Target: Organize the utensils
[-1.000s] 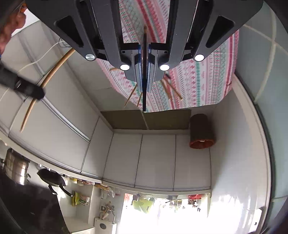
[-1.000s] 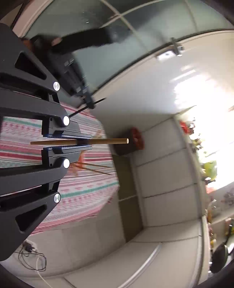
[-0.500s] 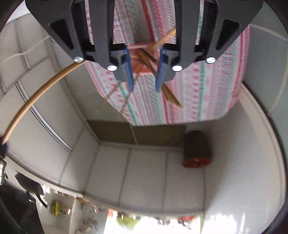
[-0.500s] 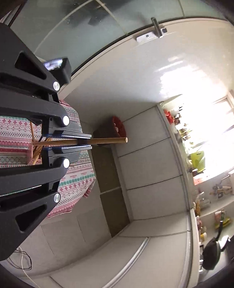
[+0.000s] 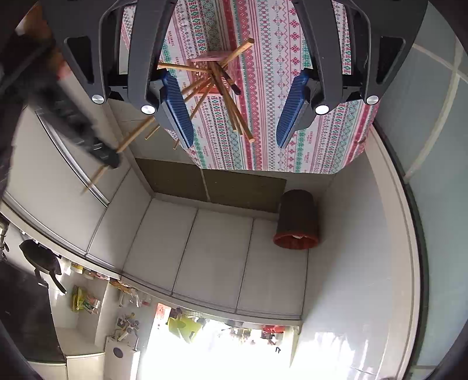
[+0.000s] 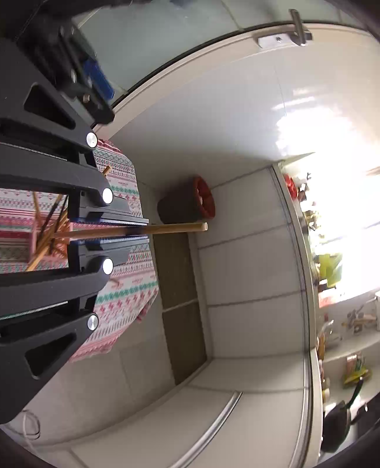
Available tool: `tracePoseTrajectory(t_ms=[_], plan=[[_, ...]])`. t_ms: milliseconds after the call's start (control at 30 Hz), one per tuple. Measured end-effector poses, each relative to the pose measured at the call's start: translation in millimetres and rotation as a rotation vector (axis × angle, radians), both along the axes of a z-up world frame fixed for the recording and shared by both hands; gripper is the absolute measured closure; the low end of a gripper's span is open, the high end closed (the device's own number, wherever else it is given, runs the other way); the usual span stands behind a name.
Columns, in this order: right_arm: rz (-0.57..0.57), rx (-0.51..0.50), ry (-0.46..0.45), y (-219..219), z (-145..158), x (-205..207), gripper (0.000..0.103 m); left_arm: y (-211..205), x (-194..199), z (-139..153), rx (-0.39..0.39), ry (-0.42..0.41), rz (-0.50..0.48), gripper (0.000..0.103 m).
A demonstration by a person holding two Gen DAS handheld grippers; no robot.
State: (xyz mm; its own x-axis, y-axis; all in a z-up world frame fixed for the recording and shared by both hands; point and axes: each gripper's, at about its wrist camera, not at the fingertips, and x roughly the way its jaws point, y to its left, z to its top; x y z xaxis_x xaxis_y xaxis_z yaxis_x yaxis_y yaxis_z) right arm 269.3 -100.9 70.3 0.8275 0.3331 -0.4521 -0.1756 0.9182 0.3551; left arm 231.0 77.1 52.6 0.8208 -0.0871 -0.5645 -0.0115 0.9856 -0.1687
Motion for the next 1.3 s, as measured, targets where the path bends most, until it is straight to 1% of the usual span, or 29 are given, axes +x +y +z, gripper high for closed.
tracePoseTrajectory(t_ms=[33,67,100,133,167,200,233,267,300,333,367,400,467,533,600,667,767,833,900,967,1033,1100,1200,1233,1300], plan=[[0.009,-0.004,0.0,4,-8,4,0.093,1,-1,2,0.003,-0.01,0.009,0.043],[0.023,0.002,0.009,7,-13,7,0.089,4,-6,6,0.006,-0.03,0.024,0.041],[0.035,0.014,0.015,7,-18,8,0.084,6,-11,11,0.009,-0.054,0.039,0.036],[0.032,0.021,0.014,6,-19,6,0.071,8,-16,15,0.013,-0.075,0.051,0.025],[0.024,0.027,0.006,3,-18,1,0.067,9,-23,22,0.021,-0.118,0.077,0.019],[0.019,0.025,0.003,1,-17,-3,0.067,10,-30,27,0.025,-0.153,0.097,0.009],[0.012,0.026,-0.006,-4,-11,-13,0.067,10,-38,31,0.028,-0.191,0.118,0.007],[0.003,0.025,-0.014,-9,-7,-21,0.065,9,-48,36,0.034,-0.234,0.14,0.007],[-0.021,0.016,-0.019,-15,-2,-32,0.056,7,-56,41,0.049,-0.268,0.157,0.007],[-0.043,0.009,-0.021,-19,1,-41,0.049,4,-61,44,0.066,-0.287,0.169,0.007],[-0.063,0.013,-0.029,-26,5,-53,0.034,-2,-68,47,0.1,-0.312,0.185,0.007],[-0.091,0.023,-0.043,-34,8,-66,0.022,-9,-76,49,0.137,-0.335,0.196,0.007],[-0.151,0.02,-0.059,-46,16,-83,0.014,-21,-87,51,0.175,-0.36,0.202,0.007],[-0.164,0.012,-0.071,-56,23,-100,0.008,-32,-102,53,0.183,-0.383,0.186,0.007],[-0.204,0.012,-0.078,-66,25,-112,0.007,-35,-111,52,0.165,-0.381,0.174,0.007],[-0.228,0.033,-0.071,-78,22,-122,0.007,-33,-120,49,0.112,-0.354,0.153,0.007],[-0.214,0.052,-0.009,-90,13,-127,0.007,-25,-128,47,0.042,-0.344,0.158,0.007],[-0.207,0.08,0.017,-97,8,-128,0.007,-21,-132,49,0.03,-0.339,0.166,0.007],[-0.179,0.101,0.042,-102,6,-130,0.007,-13,-132,49,0.0,-0.331,0.176,0.007],[-0.152,0.118,0.058,-104,7,-128,0.007,-4,-126,47,-0.027,-0.292,0.194,0.007],[-0.106,0.137,0.06,-103,11,-124,0.007,9,-120,39,-0.057,-0.257,0.203,0.007],[-0.052,0.129,0.08,-93,21,-106,0.007,20,-117,31,-0.054,-0.221,0.213,0.007],[0.04,0.101,0.147,-75,37,-67,0.007,42,-113,15,-0.068,-0.167,0.228,0.007],[0.082,0.096,0.189,-67,45,-43,0.007,48,-111,9,-0.07,-0.149,0.234,0.007],[0.194,0.098,0.313,-49,52,13,0.007,61,-108,-2,-0.078,-0.116,0.25,0.007]])
